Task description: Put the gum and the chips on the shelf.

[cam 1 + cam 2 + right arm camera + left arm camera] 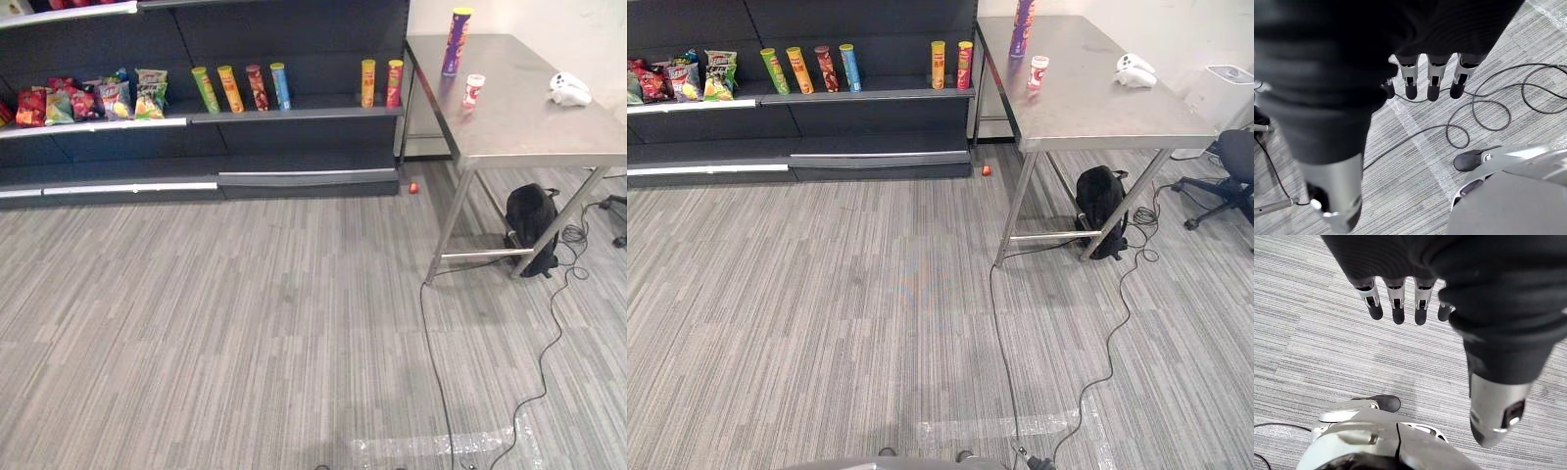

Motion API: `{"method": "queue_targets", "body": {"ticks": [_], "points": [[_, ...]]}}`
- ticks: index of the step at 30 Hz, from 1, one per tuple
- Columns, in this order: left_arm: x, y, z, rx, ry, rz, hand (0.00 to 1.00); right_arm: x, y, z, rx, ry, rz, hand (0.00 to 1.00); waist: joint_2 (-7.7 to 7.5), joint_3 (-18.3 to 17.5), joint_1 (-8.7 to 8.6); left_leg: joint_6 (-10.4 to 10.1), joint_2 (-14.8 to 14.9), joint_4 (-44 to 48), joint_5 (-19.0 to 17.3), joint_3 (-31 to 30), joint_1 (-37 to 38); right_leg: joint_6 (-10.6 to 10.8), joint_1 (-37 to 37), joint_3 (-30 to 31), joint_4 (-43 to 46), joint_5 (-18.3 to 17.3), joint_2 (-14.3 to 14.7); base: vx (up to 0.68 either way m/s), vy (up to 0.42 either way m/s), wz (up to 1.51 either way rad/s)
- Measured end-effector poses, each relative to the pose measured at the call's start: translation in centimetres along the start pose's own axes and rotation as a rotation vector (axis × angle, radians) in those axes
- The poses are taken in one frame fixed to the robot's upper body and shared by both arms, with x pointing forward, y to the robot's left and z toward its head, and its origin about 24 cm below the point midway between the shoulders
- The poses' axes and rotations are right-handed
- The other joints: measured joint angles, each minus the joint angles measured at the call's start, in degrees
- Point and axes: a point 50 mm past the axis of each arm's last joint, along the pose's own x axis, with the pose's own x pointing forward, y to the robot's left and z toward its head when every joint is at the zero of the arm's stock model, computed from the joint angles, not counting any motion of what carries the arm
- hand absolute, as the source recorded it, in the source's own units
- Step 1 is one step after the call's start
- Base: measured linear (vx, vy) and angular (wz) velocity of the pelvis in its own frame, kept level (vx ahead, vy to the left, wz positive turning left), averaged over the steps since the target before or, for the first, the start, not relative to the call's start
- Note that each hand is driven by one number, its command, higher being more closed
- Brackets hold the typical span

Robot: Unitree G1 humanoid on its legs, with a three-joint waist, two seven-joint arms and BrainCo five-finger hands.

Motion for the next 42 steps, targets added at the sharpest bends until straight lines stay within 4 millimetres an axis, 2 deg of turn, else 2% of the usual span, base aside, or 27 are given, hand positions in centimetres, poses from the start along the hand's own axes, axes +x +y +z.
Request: {"method": "queue_targets", "body": {"ticks": [37,39,42], "points": [[0.0,0.1,-0.2,-0.028,0.004,0.01,0.0,0.0,0.2,0.0,0.039,-0.003,0.001,0.0,-0.64,1.2,0.09,0.0,0.3,-0.1,0.0,0.5,0.1,-0.3,0.6,-0.2,-1.1,0.2,0.4,-0.01,-0.003,-0.01],[0.1,0.0,0.4,-0.031,-0.008,0.011,0.0,0.1,0.5,0.9,0.04,-0.026,0.007,0.0,0.08,1.7,0.14,0.2,0.6,-0.1,0.2,0.8,-1.6,-0.8,-2.3,0.0,1.4,-0.2,0.5,-0.02,-0.006,-0.07],[0.2,-0.2,1.6,-0.025,-0.039,0.011,0.0,0.2,1.3,2.3,0.053,-0.061,0.019,0.0,-0.35,3.5,0.07,0.0,0.8,0.2,1.1,0.8,-4.0,-1.2,-5.5,-0.1,3.3,-0.5,0.4,-0.01,-0.004,-0.02]]}}
